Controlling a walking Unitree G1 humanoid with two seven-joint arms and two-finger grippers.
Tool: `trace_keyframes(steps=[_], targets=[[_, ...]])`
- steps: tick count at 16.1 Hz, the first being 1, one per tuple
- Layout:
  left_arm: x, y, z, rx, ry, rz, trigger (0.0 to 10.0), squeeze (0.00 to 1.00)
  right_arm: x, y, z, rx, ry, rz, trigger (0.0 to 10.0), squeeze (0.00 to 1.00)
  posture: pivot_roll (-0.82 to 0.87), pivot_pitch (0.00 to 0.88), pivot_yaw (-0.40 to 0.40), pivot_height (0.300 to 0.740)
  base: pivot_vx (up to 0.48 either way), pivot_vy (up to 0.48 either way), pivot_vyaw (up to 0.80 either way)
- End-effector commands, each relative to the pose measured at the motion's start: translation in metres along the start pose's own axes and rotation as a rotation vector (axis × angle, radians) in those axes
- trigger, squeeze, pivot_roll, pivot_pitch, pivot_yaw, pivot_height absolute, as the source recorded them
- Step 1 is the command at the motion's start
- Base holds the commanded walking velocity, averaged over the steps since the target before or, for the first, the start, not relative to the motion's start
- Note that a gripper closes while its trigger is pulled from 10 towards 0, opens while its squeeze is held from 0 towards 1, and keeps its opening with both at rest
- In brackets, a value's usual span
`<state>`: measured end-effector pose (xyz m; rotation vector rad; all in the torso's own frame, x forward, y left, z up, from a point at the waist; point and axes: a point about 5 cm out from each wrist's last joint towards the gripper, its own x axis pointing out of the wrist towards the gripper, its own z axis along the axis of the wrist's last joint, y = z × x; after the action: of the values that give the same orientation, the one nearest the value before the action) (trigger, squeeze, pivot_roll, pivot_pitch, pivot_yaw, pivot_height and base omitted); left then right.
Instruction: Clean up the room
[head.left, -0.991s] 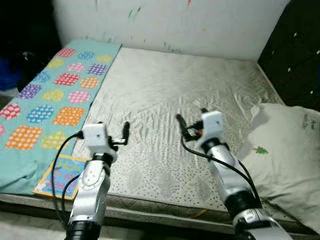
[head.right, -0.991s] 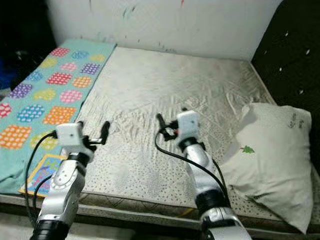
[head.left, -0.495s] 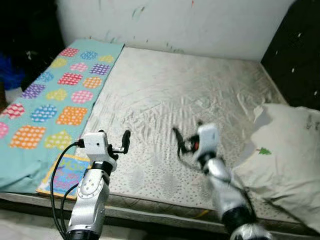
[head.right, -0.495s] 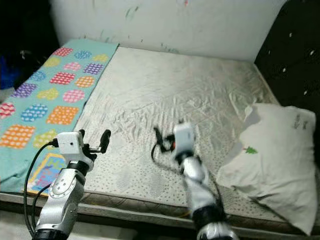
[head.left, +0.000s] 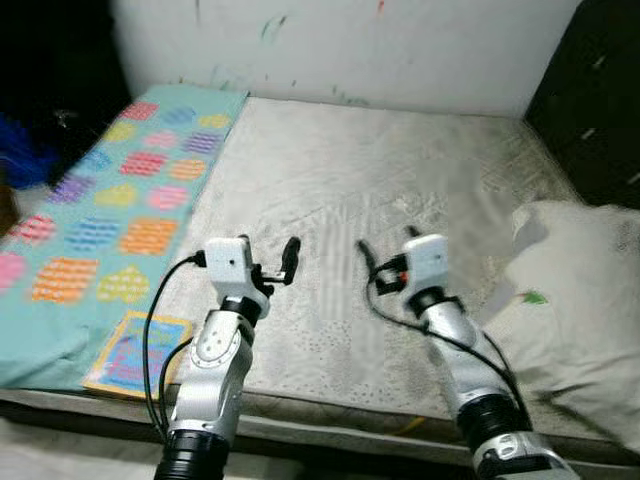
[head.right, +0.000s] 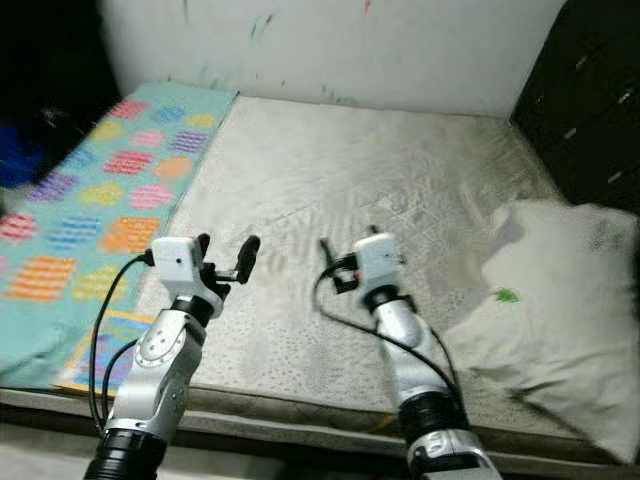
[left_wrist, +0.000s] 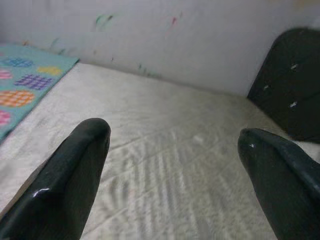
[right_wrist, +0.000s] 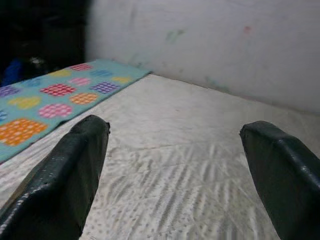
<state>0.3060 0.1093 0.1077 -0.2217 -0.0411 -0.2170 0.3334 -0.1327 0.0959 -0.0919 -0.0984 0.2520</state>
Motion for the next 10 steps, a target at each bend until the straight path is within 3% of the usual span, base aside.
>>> trace_keyframes(steps=[1,5,10], targets=[[0.0,0.004,-0.003,0.029,0.019,-0.007,10.0,0.0,-0.004,-0.005,-0.001,0.01,-0.011,-0.047,10.0,0.0,-0.13,0.0,0.046,0.74,0.0,0.0,0.0],[0.005,0.009,-0.009,0.08,0.066,-0.074,10.0,0.0,-0.015,-0.009,-0.004,0.008,-0.033,-0.132,10.0,0.0,-0.17,0.0,0.094,0.74,0.0,0.0,0.0],[-0.002,0.004,-0.023,0.03,0.075,-0.025,10.0,0.0,-0.02,-0.009,-0.009,-0.028,0.002,-0.09,10.0,0.0,-0.15,0.0,0.041,0.74,0.0,0.0,0.0]])
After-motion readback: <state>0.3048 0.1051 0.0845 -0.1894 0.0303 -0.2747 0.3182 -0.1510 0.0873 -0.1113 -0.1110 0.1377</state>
